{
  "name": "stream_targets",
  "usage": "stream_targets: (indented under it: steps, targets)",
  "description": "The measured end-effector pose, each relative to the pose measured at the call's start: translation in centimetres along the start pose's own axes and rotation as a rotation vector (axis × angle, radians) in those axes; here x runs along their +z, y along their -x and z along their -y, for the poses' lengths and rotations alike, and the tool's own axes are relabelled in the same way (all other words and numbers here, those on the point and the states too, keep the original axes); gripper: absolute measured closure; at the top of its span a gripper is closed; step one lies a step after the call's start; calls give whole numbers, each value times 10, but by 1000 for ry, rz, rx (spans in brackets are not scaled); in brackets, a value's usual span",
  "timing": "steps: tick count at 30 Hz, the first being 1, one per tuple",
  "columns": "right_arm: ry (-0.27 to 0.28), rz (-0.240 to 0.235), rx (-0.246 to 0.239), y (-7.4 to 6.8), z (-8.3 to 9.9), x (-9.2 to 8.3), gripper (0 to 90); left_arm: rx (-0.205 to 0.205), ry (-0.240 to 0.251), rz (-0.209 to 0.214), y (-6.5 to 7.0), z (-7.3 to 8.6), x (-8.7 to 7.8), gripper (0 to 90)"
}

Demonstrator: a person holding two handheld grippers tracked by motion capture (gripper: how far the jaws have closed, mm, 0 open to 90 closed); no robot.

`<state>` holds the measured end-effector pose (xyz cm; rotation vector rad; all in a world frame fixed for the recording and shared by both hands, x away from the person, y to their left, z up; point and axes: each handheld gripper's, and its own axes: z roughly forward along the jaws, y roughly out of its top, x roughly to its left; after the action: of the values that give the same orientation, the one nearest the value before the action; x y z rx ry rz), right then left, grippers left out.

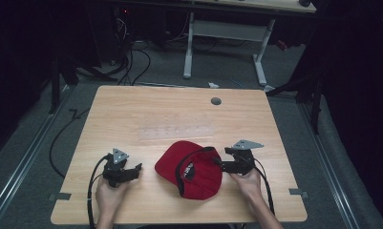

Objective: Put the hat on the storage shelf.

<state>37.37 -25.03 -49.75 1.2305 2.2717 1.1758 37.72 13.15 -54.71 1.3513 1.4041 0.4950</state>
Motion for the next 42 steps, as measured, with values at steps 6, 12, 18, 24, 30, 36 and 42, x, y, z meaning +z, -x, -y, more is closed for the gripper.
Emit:
stream_targets:
  steps: [6,12,18,24,30,36,42]
  targets:
    - [-20,-14,-13,-5,-7,12,288,0,-1,1,0,0,0,288]
    - [-34,-28,-29,-9,-11,22,308,-1,0,1,0,0,0,287]
    - [-41,-42,-41,-15,-15,30,316,3,-2,1,0,0,0,286]
    - [-62,-54,-60,-21,-21,38,320,2,-1,1,0,0,0,286]
    - [-86,-94,-36,-21,-21,51,335,3,-2,1,0,0,0,285]
    - [-104,-89,-46,-21,-19,56,407,2,-2,2,0,0,0,284]
    - [-104,-94,-55,-19,-17,56,545,3,-2,1,0,0,0,284]
